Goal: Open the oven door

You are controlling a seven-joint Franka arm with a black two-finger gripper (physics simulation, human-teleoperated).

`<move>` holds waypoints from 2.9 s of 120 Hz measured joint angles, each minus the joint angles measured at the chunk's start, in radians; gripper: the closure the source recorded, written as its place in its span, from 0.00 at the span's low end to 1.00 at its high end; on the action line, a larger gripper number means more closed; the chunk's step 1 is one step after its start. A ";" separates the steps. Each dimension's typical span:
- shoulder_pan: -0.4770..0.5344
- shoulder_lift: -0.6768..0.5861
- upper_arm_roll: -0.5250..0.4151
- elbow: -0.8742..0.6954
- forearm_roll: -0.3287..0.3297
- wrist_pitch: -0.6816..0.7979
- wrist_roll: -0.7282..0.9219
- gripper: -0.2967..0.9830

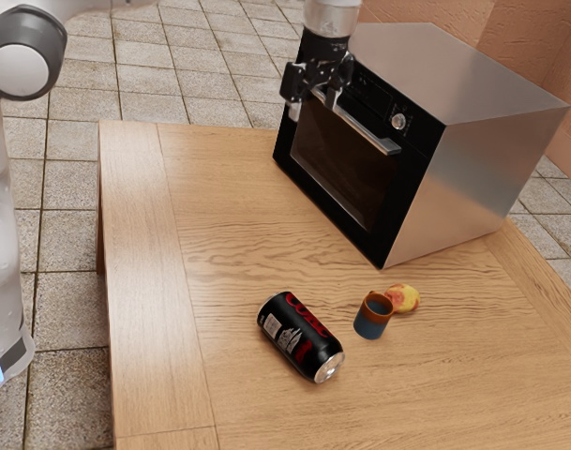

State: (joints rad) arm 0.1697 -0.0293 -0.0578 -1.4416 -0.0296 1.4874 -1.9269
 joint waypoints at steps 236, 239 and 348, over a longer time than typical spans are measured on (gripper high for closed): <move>0.045 -0.203 -0.043 -0.441 0.125 0.744 0.256 0.23; 0.045 -0.200 -0.048 -0.436 0.126 0.752 0.264 0.23; 0.067 -0.114 -0.088 -0.381 0.094 0.876 0.407 0.24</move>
State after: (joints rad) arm 0.2362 -0.1432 -0.1457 -1.8225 0.0642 2.3634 -1.5196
